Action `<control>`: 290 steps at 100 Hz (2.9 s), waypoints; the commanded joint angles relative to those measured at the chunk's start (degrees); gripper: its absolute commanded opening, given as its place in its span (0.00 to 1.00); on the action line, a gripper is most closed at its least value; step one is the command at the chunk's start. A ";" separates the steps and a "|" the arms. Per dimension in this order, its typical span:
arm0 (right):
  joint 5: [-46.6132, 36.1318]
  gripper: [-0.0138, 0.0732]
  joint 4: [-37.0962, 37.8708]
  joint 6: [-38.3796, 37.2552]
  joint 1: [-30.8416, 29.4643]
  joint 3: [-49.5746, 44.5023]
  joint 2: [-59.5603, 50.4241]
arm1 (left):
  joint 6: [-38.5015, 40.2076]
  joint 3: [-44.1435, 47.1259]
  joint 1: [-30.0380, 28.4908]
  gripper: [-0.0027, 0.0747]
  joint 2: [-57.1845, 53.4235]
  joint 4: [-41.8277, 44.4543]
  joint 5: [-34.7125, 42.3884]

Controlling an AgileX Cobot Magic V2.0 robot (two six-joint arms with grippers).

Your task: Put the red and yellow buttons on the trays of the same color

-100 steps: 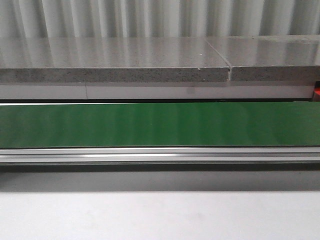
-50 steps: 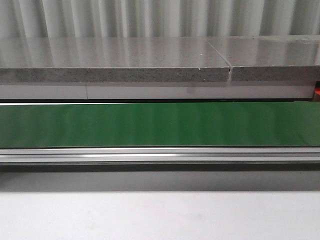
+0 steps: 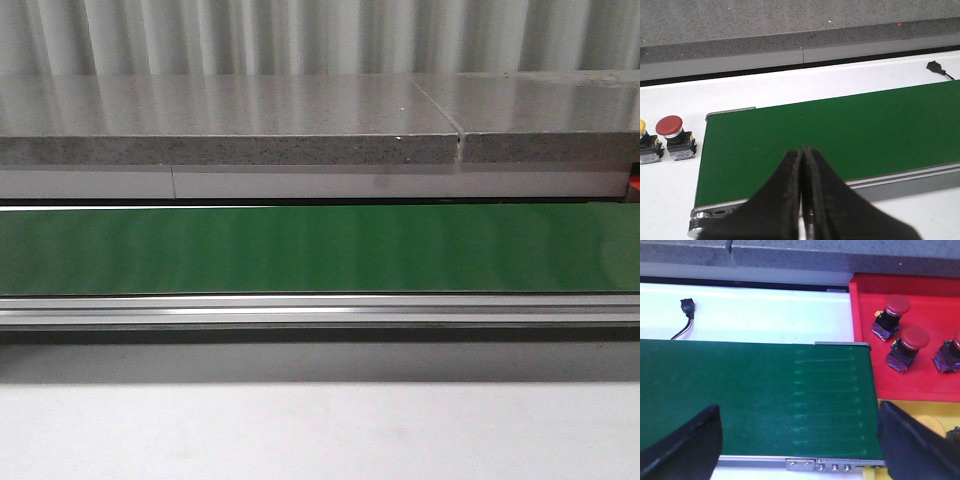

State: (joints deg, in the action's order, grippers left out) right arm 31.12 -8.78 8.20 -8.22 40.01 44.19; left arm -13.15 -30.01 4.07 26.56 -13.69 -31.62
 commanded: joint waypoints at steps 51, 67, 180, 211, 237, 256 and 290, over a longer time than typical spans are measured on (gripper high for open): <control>-4.55 0.08 -0.19 0.78 0.12 -4.16 -13.74 | 0.64 -1.55 0.39 0.01 0.21 -1.05 4.21; -4.55 0.08 -0.19 0.73 0.12 -4.16 -13.74 | 0.64 -1.55 0.39 0.01 0.21 -1.05 4.21; -4.55 0.08 -0.19 0.73 0.12 -4.16 -13.74 | 4.86 -2.86 -0.04 0.90 2.41 -0.31 7.59; -4.55 0.08 -0.19 0.73 0.12 -4.16 -13.74 | 15.49 -16.43 -9.72 0.90 18.23 4.21 5.57; -4.55 0.08 -0.19 0.73 0.12 -4.16 -13.74 | 16.97 -27.84 -19.86 0.90 35.51 -0.44 -0.15; -4.55 0.08 -0.19 0.73 0.12 -4.16 -13.74 | 16.97 -33.09 -22.29 0.90 47.66 -1.05 -0.95; -4.55 0.08 -0.19 0.73 0.12 -4.16 -13.74 | 17.64 -40.32 -22.55 0.90 63.53 -1.65 -1.81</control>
State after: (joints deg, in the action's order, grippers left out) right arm 31.12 -8.78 8.32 -8.22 34.32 30.44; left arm 3.43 -66.90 -18.32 89.31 -14.21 -35.66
